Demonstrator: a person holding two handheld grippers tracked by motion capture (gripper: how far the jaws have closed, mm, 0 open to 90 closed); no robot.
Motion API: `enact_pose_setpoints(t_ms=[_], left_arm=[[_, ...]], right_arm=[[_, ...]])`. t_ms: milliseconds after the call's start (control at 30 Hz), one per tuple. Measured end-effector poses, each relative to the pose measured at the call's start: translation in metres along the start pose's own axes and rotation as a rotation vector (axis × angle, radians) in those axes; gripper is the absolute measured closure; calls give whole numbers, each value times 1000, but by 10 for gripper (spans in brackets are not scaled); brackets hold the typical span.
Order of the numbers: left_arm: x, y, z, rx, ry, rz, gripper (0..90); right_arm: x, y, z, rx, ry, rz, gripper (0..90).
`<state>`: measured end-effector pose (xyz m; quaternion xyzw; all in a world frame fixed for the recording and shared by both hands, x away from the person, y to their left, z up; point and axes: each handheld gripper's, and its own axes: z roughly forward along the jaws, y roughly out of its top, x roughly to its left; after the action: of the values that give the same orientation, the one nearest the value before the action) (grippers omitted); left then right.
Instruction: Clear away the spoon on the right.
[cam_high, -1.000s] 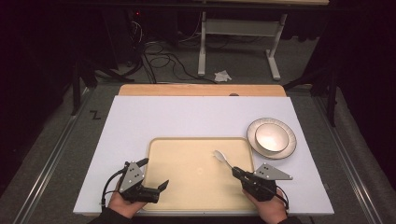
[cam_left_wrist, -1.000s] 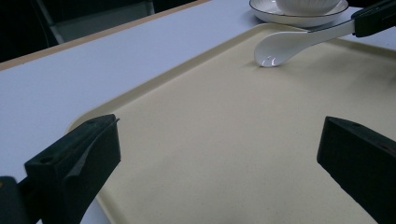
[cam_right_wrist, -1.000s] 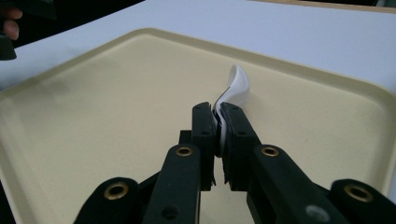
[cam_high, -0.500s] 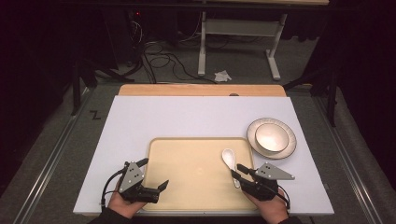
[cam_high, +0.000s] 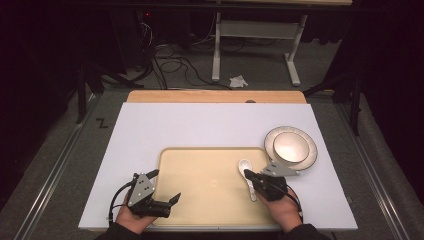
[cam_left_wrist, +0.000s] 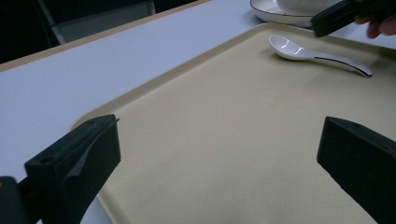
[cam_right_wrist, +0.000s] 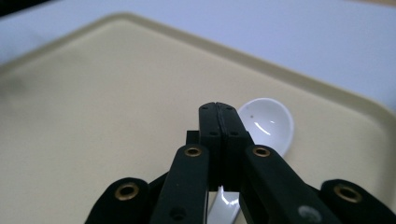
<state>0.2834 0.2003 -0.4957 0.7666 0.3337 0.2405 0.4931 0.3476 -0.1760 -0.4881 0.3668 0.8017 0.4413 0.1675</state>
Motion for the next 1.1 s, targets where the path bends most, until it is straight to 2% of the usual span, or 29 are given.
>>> enact_pose_setpoints(t_ms=[100, 233, 367, 667, 900, 1067, 1100], left_arm=[[1, 0, -1, -5, -2, -1, 2], [1, 0, -2, -8, -4, 1, 2], [1, 0, -2, -8, -6, 2, 2], [0, 0, -1, -4, -6, 4, 2], [0, 0, -1, -2, -6, 5, 2], [0, 0, -2, -4, -6, 3, 2], [0, 0, -2, -4, -6, 3, 2]], right_arm=[[2, 12, 28, 114, 1, -28, 900], [4, 21, 47, 182, -22, -58, 900], [0, 20, 53, 221, -37, -59, 900], [-9, 19, 49, 227, -62, -62, 900], [-13, 17, 47, 226, -78, -46, 900], [-14, 19, 43, 199, -60, -45, 900], [-14, 20, 41, 181, -51, -44, 864]])
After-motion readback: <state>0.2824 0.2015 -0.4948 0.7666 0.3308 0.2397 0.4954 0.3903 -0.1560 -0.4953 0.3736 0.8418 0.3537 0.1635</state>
